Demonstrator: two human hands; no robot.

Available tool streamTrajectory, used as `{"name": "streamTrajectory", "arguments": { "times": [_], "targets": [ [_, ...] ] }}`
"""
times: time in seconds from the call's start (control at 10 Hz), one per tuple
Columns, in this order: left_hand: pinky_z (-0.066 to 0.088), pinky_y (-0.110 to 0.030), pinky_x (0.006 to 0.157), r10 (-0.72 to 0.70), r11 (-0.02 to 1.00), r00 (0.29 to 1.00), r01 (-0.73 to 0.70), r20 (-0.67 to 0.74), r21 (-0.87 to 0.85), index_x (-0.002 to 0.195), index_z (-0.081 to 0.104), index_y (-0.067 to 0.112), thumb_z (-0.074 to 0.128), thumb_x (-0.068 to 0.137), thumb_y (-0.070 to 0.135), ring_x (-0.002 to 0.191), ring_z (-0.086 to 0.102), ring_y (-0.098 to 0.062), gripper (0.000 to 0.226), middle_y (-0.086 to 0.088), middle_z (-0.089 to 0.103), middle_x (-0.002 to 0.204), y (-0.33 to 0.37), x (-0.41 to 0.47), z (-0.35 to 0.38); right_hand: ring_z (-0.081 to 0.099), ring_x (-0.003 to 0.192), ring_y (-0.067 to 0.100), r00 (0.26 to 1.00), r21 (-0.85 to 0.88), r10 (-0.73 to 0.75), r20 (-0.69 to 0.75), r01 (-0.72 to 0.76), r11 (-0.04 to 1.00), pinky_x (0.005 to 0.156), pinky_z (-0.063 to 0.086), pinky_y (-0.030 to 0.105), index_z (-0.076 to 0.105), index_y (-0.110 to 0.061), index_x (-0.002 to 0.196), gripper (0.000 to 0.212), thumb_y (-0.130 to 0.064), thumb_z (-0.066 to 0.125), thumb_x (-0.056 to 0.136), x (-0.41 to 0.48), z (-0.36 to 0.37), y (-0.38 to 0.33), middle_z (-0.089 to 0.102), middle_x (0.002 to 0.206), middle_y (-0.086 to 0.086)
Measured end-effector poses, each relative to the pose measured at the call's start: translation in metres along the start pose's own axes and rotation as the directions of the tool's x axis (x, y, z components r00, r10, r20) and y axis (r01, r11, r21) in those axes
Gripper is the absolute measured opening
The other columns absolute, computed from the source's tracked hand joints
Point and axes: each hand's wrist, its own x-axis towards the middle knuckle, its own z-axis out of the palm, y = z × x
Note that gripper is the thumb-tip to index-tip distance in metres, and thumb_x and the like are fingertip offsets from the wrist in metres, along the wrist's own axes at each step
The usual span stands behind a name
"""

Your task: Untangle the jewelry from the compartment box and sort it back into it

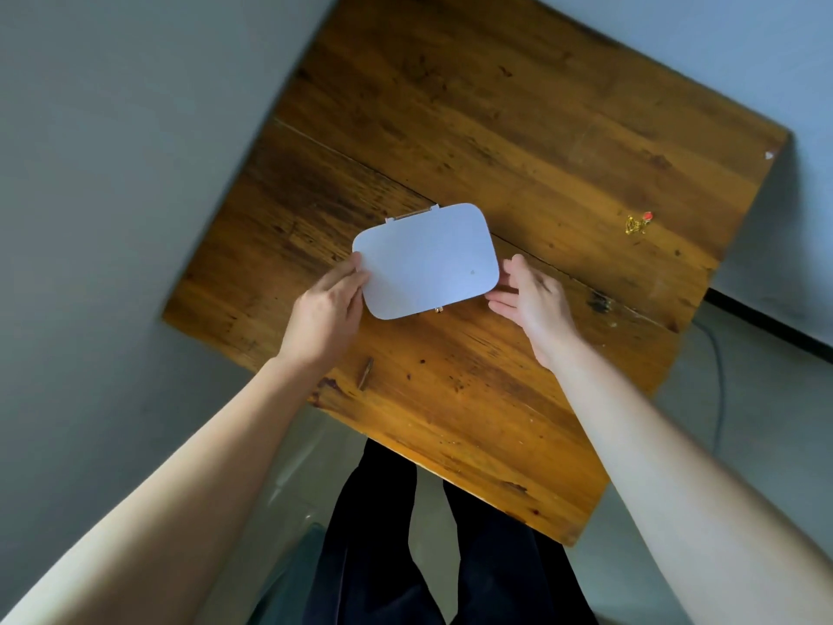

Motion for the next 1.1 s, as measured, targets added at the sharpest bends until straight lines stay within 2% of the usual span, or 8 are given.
{"name": "streamTrajectory", "arguments": {
  "times": [0.1, 0.2, 0.3, 0.5, 0.6, 0.7, 0.9, 1.1],
  "targets": [
    [0.042, -0.042, 0.110, -0.226, 0.954, 0.974, 0.226, 0.024, -0.194, 0.138, 0.052, 0.006, 0.051, 0.099, 0.013, 0.136, 0.046, -0.028, 0.039, -0.012, 0.047, 0.149, 0.020, -0.003, 0.008, 0.070, 0.093, 0.007, 0.999, 0.046, 0.003, -0.048, -0.001, 0.999, 0.066, 0.054, 0.014, 0.056, -0.026, 0.133, 0.037, -0.045, 0.052, 0.102, -0.003, 0.006, 0.003, 0.065, 0.121, -0.004],
    [0.031, -0.034, 0.112, -0.575, 0.601, 0.793, 0.576, 0.200, -0.555, 0.151, 0.033, 0.021, 0.047, 0.100, 0.037, 0.142, 0.035, -0.022, 0.055, -0.002, 0.038, 0.156, 0.046, 0.007, 0.012, 0.067, 0.101, 0.012, 0.996, 0.067, -0.024, -0.082, 0.030, 0.997, 0.069, 0.054, 0.012, 0.059, -0.028, 0.132, 0.030, -0.033, 0.054, 0.103, -0.004, 0.015, 0.000, 0.063, 0.131, -0.001],
    [0.045, -0.042, 0.107, -0.647, 0.335, 0.701, 0.615, 0.300, -0.713, 0.145, 0.042, 0.021, 0.046, 0.099, 0.039, 0.126, 0.051, -0.021, 0.049, 0.000, 0.052, 0.141, 0.058, 0.020, 0.010, 0.062, 0.118, 0.020, 0.992, 0.012, -0.074, -0.106, 0.075, 0.997, 0.088, 0.057, 0.027, 0.060, -0.030, 0.133, 0.032, -0.026, 0.051, 0.103, 0.002, 0.025, -0.011, 0.060, 0.138, -0.003],
    [0.043, -0.010, 0.075, -0.576, 0.461, 0.805, 0.462, 0.140, -0.758, 0.135, 0.047, 0.029, 0.050, 0.090, 0.021, 0.106, 0.053, 0.003, 0.046, 0.017, 0.057, 0.116, 0.038, 0.048, -0.007, 0.053, 0.131, 0.020, 0.975, -0.135, -0.223, -0.020, 0.218, 0.967, 0.109, 0.047, 0.042, 0.055, -0.028, 0.140, 0.038, -0.023, 0.046, 0.103, 0.036, 0.057, -0.059, 0.054, 0.145, -0.005],
    [0.041, -0.008, 0.082, -0.623, 0.448, 0.773, 0.479, 0.121, -0.754, 0.144, 0.040, 0.029, 0.050, 0.092, 0.018, 0.107, 0.051, 0.004, 0.055, 0.024, 0.052, 0.121, 0.019, 0.068, -0.018, 0.050, 0.130, 0.015, 0.954, -0.197, -0.297, 0.037, 0.298, 0.934, 0.106, 0.044, 0.032, 0.053, -0.026, 0.141, 0.039, -0.025, 0.045, 0.103, 0.060, 0.085, -0.093, 0.053, 0.146, -0.003],
    [0.029, -0.027, 0.096, -0.697, 0.388, 0.706, 0.520, 0.127, -0.761, 0.153, 0.026, 0.024, 0.050, 0.095, 0.017, 0.135, 0.036, -0.018, 0.063, 0.003, 0.037, 0.152, 0.003, 0.083, -0.023, 0.047, 0.119, 0.008, 0.920, -0.273, -0.362, 0.148, 0.390, 0.879, 0.092, 0.039, 0.021, 0.054, -0.022, 0.139, 0.039, -0.020, 0.042, 0.102, 0.077, 0.113, -0.120, 0.056, 0.143, 0.000],
    [0.032, -0.032, 0.106, -0.702, 0.477, 0.707, 0.559, 0.089, -0.678, 0.153, 0.024, 0.024, 0.049, 0.097, 0.016, 0.140, 0.034, -0.023, 0.062, -0.002, 0.030, 0.156, -0.016, 0.086, -0.017, 0.052, 0.117, 0.016, 0.922, -0.318, -0.309, 0.232, 0.372, 0.872, 0.105, 0.042, 0.039, 0.054, -0.017, 0.140, 0.040, -0.013, 0.042, 0.101, 0.098, 0.149, -0.141, 0.056, 0.142, 0.003],
    [0.028, -0.021, 0.101, -0.616, 0.589, 0.774, 0.577, 0.148, -0.566, 0.157, 0.002, 0.023, 0.051, 0.098, 0.013, 0.145, 0.025, -0.023, 0.077, 0.000, 0.004, 0.163, -0.017, 0.080, -0.013, 0.035, 0.145, 0.024, 0.934, -0.319, -0.270, 0.234, 0.336, 0.886, 0.118, 0.033, 0.041, 0.041, -0.018, 0.151, 0.060, 0.004, 0.038, 0.096, 0.098, 0.139, -0.128, 0.041, 0.157, 0.004]
  ]
}}
